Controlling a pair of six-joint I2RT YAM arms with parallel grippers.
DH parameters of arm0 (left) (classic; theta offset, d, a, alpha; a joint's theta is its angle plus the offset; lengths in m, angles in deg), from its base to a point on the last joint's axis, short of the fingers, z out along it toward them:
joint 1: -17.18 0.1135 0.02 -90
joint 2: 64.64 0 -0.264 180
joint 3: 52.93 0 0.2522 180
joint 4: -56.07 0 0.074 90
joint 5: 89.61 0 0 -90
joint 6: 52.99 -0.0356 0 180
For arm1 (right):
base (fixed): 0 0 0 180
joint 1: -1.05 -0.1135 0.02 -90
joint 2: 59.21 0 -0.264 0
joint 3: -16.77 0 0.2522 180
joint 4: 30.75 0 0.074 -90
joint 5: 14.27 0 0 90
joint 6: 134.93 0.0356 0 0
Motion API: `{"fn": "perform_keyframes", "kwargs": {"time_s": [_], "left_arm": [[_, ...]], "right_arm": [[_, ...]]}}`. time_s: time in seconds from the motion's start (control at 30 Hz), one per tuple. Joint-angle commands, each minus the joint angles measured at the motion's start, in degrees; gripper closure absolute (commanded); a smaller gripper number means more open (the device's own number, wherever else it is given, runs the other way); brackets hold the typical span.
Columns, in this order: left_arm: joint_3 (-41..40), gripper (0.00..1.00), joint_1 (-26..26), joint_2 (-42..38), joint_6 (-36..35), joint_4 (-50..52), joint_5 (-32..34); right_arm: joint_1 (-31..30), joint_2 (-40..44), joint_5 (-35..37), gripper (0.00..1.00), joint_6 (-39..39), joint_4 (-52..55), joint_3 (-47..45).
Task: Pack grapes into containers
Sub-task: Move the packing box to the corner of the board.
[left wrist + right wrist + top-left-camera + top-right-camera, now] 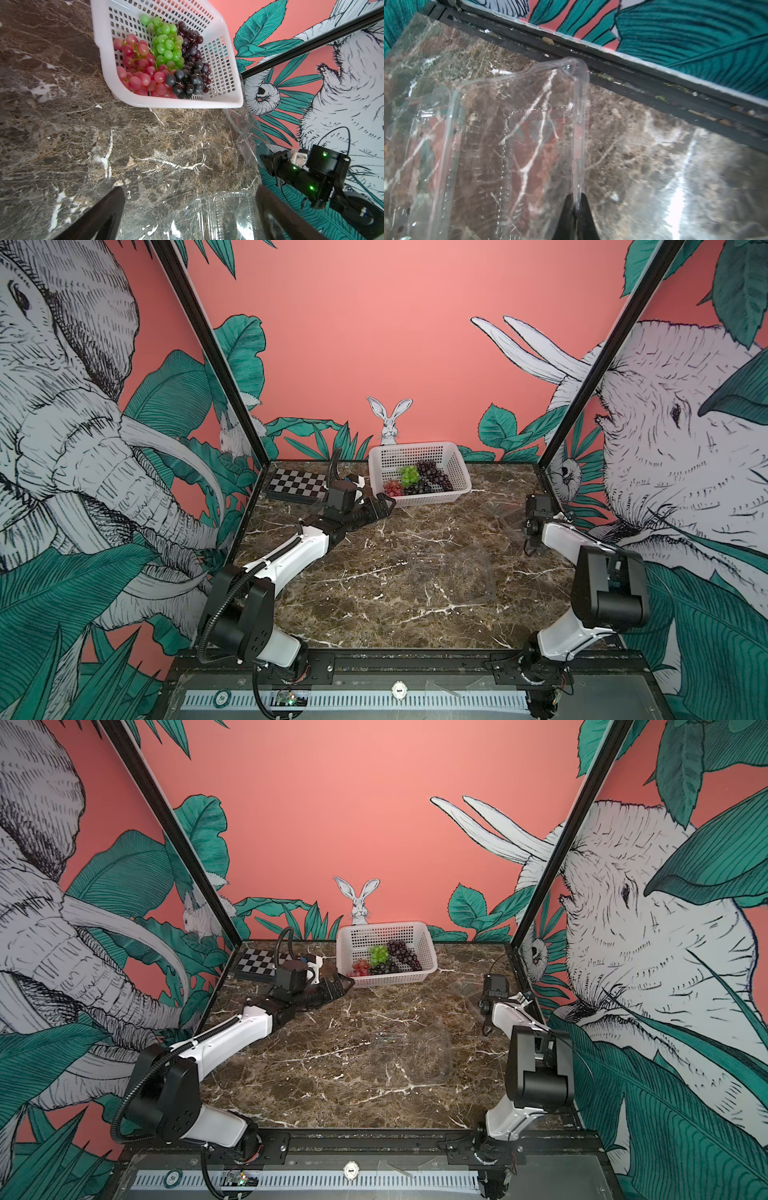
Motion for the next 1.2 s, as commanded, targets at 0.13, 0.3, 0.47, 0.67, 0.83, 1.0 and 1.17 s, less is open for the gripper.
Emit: {"fn": "perform_keyframes", "kwargs": {"time_s": [0.13, 0.3, 0.47, 0.67, 0.83, 1.0, 1.17], "left_arm": [[2.2, 0.0, -0.3, -0.1, -0.9, 1.6, -1.0], [2.2, 0.0, -0.4, 0.4, -1.1, 2.0, -0.4], [4.0, 0.01, -0.3, 1.8, -2.6, 3.7, -0.3], [8.0, 0.01, -0.3, 2.0, -6.8, 9.4, 2.8], [8.4, 0.01, -0.1, 1.8, -7.1, 10.3, 3.4], [7.5, 0.0, -0.1, 1.5, -6.2, 10.1, 2.6], [6.7, 0.0, 0.4, 0.2, -6.8, 11.5, 3.2]], "right_arm": [[-0.1, -6.6, -2.3, 0.76, 2.6, 0.1, 8.3], [-1.7, -3.3, -3.6, 0.48, -1.7, -2.2, 7.0], [-4.0, 0.9, -6.5, 0.22, -6.7, -4.6, 5.0], [-8.7, 4.8, -11.3, 0.02, -15.3, -6.1, 6.5], [-13.0, -1.3, -17.9, 0.02, -25.5, -7.5, 15.0], [-15.4, -13.1, -23.5, 0.02, -30.6, -1.3, 30.0], [-16.8, -16.9, -19.9, 0.02, -32.2, 0.8, 34.2]]}}
